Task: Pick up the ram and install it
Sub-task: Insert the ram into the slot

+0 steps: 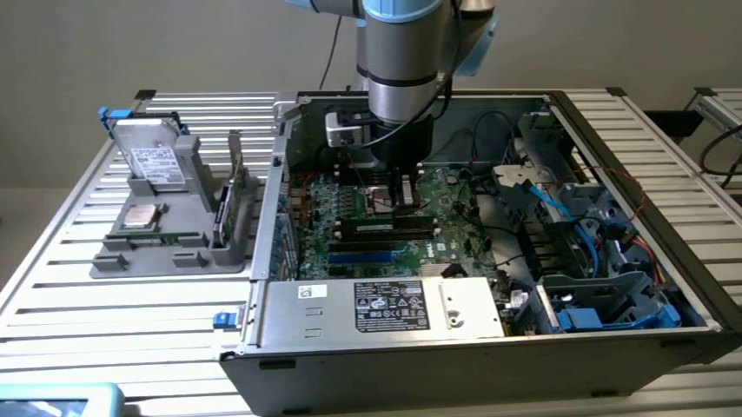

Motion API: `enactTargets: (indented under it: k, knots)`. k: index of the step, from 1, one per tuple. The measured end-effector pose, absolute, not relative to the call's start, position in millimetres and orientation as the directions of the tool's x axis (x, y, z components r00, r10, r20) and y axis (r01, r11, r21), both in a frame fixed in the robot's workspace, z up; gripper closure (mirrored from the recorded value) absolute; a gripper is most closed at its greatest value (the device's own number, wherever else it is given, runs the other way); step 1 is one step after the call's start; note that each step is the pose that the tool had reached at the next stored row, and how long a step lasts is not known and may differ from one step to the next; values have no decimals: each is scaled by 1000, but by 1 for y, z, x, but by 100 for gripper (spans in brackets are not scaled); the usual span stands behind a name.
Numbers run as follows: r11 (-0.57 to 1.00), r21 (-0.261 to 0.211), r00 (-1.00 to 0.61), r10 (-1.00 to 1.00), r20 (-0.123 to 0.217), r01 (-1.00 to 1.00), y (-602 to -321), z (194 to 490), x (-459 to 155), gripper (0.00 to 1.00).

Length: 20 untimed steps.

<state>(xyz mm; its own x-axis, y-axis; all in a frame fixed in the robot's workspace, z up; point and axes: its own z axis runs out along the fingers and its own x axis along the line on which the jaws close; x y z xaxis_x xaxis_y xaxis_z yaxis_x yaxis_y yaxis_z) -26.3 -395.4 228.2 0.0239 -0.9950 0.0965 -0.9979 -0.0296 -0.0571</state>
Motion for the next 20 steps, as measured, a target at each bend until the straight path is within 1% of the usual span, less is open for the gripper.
enactTargets:
  k: [14,15,17,18,20]
  knots:
    - [-29,-57,24,-995,97,-998,-395,225,-27,86]
    - [-29,-57,24,-995,97,-998,-395,225,-27,85]
    - [-29,-57,24,-995,97,-998,-395,224,-27,85]
    - [-29,-57,24,-995,96,-998,-395,225,-26,78]
    - [-29,-57,24,-995,97,-998,-395,227,-26,78]
